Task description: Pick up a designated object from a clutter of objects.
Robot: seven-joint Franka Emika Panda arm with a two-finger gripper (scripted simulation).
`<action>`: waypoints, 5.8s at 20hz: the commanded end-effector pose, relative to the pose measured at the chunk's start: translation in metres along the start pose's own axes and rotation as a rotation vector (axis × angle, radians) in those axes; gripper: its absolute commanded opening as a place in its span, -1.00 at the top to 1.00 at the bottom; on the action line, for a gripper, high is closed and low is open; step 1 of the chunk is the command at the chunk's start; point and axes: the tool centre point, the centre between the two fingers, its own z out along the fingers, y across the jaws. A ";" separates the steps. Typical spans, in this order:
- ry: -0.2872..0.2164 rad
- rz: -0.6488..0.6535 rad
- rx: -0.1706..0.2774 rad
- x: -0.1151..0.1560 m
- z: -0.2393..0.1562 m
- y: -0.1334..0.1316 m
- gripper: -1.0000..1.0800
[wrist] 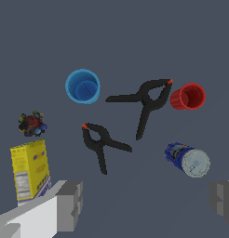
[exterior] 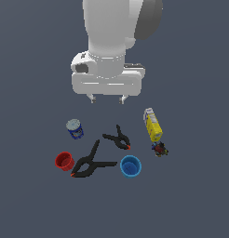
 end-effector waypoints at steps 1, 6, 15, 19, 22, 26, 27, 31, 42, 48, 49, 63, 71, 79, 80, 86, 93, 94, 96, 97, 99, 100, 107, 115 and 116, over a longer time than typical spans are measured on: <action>0.000 0.000 0.000 0.000 0.000 0.000 -0.92; -0.003 -0.001 0.001 -0.002 0.000 0.007 -0.92; -0.008 0.000 0.003 -0.005 -0.001 0.019 -0.92; -0.008 -0.019 0.003 -0.003 0.006 0.018 -0.92; -0.009 -0.048 0.002 -0.001 0.017 0.015 -0.92; -0.009 -0.106 0.002 0.002 0.038 0.009 -0.92; -0.009 -0.125 0.002 0.003 0.045 0.008 -0.92; -0.010 -0.213 0.003 0.005 0.077 -0.001 -0.92; -0.008 -0.527 0.019 -0.007 0.188 -0.035 -0.92; -0.005 -0.647 0.030 -0.019 0.228 -0.049 -0.92; -0.004 -0.661 0.032 -0.021 0.232 -0.050 -0.92; -0.003 -0.718 0.039 -0.029 0.256 -0.057 -0.92; -0.002 -0.722 0.039 -0.030 0.289 -0.058 -0.92; -0.001 -0.723 0.039 -0.030 0.302 -0.059 1.00; -0.001 -0.723 0.039 -0.030 0.302 -0.059 1.00; -0.001 -0.723 0.039 -0.030 0.302 -0.059 1.00; 0.005 -0.718 0.035 -0.027 0.295 -0.057 1.00; 0.005 -0.718 0.035 -0.026 0.292 -0.058 1.00; 0.005 -0.718 0.035 -0.026 0.286 -0.059 1.00; 0.005 -0.718 0.035 -0.025 0.282 -0.060 1.00; 0.004 -0.719 0.035 -0.024 0.272 -0.063 1.00; 0.004 -0.719 0.035 -0.023 0.266 -0.065 1.00; 0.004 -0.720 0.035 -0.016 0.213 -0.078 1.00; 0.002 -0.722 0.037 -0.005 0.133 -0.099 1.00; 0.002 -0.722 0.037 -0.003 0.123 -0.101 1.00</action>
